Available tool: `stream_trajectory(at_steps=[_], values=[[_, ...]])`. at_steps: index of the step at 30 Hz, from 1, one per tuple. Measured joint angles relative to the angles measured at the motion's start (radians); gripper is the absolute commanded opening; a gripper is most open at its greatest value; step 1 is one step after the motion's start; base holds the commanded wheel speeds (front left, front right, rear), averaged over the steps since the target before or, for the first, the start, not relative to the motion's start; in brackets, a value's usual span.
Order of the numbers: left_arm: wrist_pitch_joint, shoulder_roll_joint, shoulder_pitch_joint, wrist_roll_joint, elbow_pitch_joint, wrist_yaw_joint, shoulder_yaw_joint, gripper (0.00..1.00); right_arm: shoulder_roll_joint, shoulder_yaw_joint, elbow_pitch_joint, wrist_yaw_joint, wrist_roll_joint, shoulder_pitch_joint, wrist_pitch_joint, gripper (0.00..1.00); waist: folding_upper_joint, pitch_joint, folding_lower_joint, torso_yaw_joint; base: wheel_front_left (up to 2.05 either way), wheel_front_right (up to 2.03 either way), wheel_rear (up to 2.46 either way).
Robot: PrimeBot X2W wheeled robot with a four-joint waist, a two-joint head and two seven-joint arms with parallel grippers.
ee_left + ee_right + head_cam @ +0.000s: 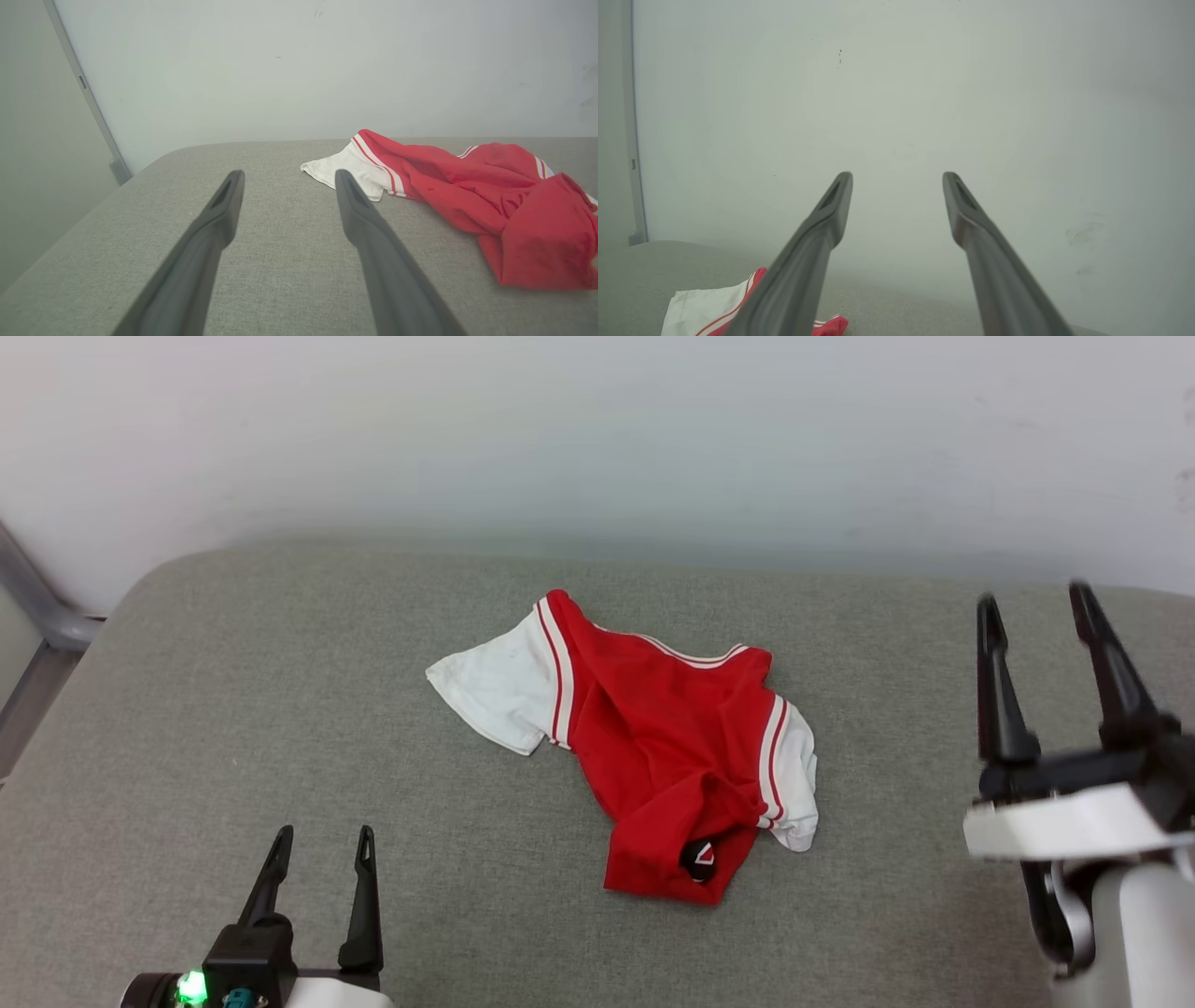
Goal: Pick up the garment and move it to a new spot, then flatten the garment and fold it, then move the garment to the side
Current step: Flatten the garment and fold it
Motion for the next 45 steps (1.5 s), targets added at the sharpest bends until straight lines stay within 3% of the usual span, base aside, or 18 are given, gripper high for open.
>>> stream_trajectory(at_steps=[4, 9, 16, 24, 31, 44, 45], values=[[0.0, -0.002, -0.013, 0.006, -0.002, -0.006, 0.001, 1.0, -0.05, 0.053, 0.053, 0.0, -0.005, -0.14, 0.0, 1.0, 0.0, 0.023, 0.0, 0.01, 0.0, 0.0, 0.0], [0.0, -0.007, -0.036, 0.006, -0.003, -0.009, 0.001, 1.0, -0.135, 0.18, 0.216, 0.0, 0.061, -0.298, 0.044, 1.0, 0.0, 0.059, 0.0, 0.023, 0.0, 0.0, 0.0], [0.0, -0.015, -0.065, 0.005, -0.005, -0.015, 0.004, 1.0, -0.274, 0.435, 0.388, 0.0, 0.262, -0.457, 0.395, 1.0, 0.0, 0.109, 0.0001, 0.042, 0.0, 0.0, 0.0], [0.0, -0.025, -0.1, 0.005, -0.012, -0.017, 0.001, 1.0, -0.425, 0.7, 0.44, 0.0, 0.5, -0.538, 0.763, 1.0, 0.0, 0.161, 0.0001, 0.062, 0.0, 0.0, 0.0], [0.0, -0.03, -0.137, -0.005, -0.019, -0.017, -0.006, 1.0, -0.478, 0.838, 0.474, 0.0, 0.615, -0.597, 0.932, 1.0, 0.0, 0.214, 0.0001, 0.09, 0.0, 0.0, 0.0], [0.0, -0.034, -0.195, -0.027, -0.012, -0.016, -0.008, 1.0, -0.477, 1.044, 0.6, -0.007, 0.683, -0.714, 0.967, 1.0, 0.0, 0.319, -0.0002, 0.151, 0.0, 0.0, 0.0], [0.0, -0.034, -0.195, -0.029, -0.011, -0.016, -0.009, 1.0, -0.481, 1.055, 0.603, -0.007, 0.694, -0.72, 0.966, 0.72, 0.0, 0.32, -0.0002, 0.153, 0.0, 0.0, 0.0]])
